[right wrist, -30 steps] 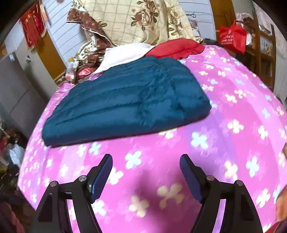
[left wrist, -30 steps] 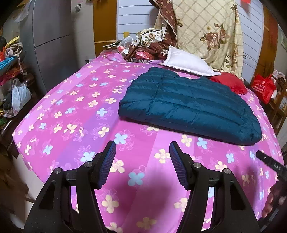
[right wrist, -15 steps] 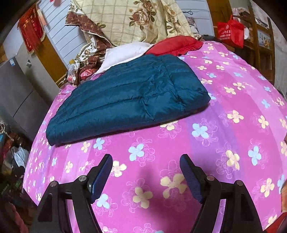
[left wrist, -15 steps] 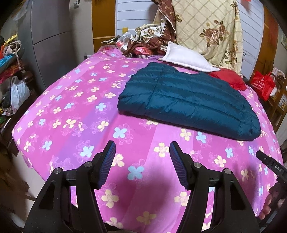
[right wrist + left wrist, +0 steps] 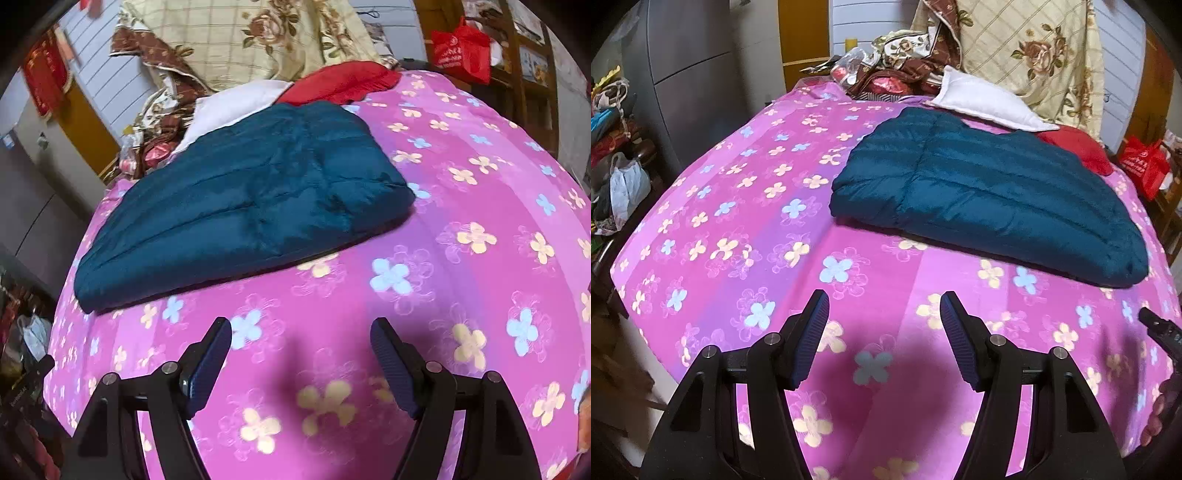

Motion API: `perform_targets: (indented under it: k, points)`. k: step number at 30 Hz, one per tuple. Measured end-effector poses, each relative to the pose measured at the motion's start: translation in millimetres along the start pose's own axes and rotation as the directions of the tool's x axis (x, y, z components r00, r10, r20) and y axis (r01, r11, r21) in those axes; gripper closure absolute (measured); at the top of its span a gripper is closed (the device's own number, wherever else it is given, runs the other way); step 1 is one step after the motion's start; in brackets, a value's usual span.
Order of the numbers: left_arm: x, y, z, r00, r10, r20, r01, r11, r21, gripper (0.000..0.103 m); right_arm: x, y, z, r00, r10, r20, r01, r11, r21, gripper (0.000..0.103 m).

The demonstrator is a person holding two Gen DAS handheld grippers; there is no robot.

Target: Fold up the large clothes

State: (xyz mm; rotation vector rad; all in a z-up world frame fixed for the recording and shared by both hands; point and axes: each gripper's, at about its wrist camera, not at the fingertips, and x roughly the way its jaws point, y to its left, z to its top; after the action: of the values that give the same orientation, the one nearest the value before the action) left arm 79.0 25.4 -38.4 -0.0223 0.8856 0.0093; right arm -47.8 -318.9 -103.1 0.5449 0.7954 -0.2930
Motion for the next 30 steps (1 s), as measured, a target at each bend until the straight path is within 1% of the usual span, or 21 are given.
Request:
perform_targets:
  k: [4, 7, 9, 11, 13, 15, 17, 18, 20, 22, 23, 26, 27, 29, 30]
  points:
    - [16.3, 3.8, 3.1, 1.0, 0.013, -0.022, -0.013, 1.0, -0.007, 0.041, 8.5, -11.3, 5.2, 1.0, 0.0, -0.014, 0.001, 1.0, 0.031, 0.027]
    - [32.0, 13.3, 9.1, 0.998, -0.037, -0.06, 0.034, 0.998, -0.044, 0.041, 17.0, -20.8, 8.7, 0.999, 0.021, -0.03, -0.019, 0.997, 0.072, 0.027]
    - [42.6, 24.0, 16.6, 0.993, -0.084, -0.077, 0.077, 0.993, -0.091, 0.041, 20.6, -25.7, 11.6, 0.999, 0.034, -0.033, -0.031, 0.995, 0.095, 0.027]
    - [53.6, 37.1, 27.1, 0.989, -0.123, -0.084, 0.109, 0.983, -0.151, 0.041, 24.2, -31.5, 15.7, 0.998, 0.046, -0.034, -0.041, 0.991, 0.125, 0.027]
    - [62.6, 45.6, 36.4, 0.986, -0.146, -0.086, 0.127, 0.973, -0.193, 0.041, 28.1, -38.8, 20.6, 0.997, 0.067, -0.031, -0.061, 0.985, 0.162, 0.027]
    - [75.5, 54.8, 49.2, 0.982, -0.173, -0.073, 0.152, 0.96, -0.234, 0.041, 33.0, -43.7, 25.3, 0.995, 0.091, -0.029, -0.084, 0.978, 0.192, 0.027]
    - [85.5, 61.1, 58.6, 0.98, -0.187, -0.063, 0.165, 0.952, -0.258, 0.041, 39.2, -46.8, 29.8, 0.994, 0.104, -0.03, -0.095, 0.972, 0.214, 0.027]
    - [94.7, 65.6, 65.8, 0.978, -0.201, -0.054, 0.179, 0.943, -0.28, 0.041, 43.9, -48.9, 32.9, 0.993, 0.117, -0.032, -0.106, 0.967, 0.231, 0.027]
    - [108.8, 71.2, 74.7, 0.973, -0.223, -0.062, 0.193, 0.93, -0.313, 0.041, 51.7, -50.6, 37.6, 0.99, 0.136, -0.036, -0.122, 0.959, 0.257, 0.027]
    - [126.9, 78.4, 83.3, 0.958, -0.28, -0.069, 0.237, 0.901, -0.362, 0.041, 60.0, -53.2, 42.1, 0.987, 0.158, -0.039, -0.141, 0.948, 0.285, 0.027]
    - [132.8, 81.4, 86.1, 0.953, -0.294, -0.075, 0.246, 0.893, -0.378, 0.041, 64.8, -54.0, 44.2, 0.985, 0.168, -0.04, -0.149, 0.943, 0.297, 0.027]
    - [153.1, 91.7, 93.0, 0.926, -0.37, -0.078, 0.301, 0.845, -0.443, 0.04, 75.3, -55.9, 49.7, 0.984, 0.173, -0.038, -0.152, 0.936, 0.318, 0.026]
    - [158.4, 95.3, 94.6, 0.914, -0.399, -0.071, 0.324, 0.825, -0.463, 0.035, 76.4, -56.3, 52.4, 0.984, 0.174, -0.025, -0.157, 0.935, 0.319, 0.024]
    - [165.3, 100.0, 99.2, 0.894, -0.446, -0.046, 0.372, 0.793, -0.482, 0.033, 81.6, -57.4, 60.0, 0.984, 0.179, -0.011, -0.166, 0.93, 0.328, 0.022]
    - [167.1, 100.7, 101.2, 0.885, -0.463, -0.037, 0.389, 0.783, -0.486, 0.029, 84.2, -58.9, 63.5, 0.982, 0.188, -0.003, -0.176, 0.925, 0.337, 0.022]
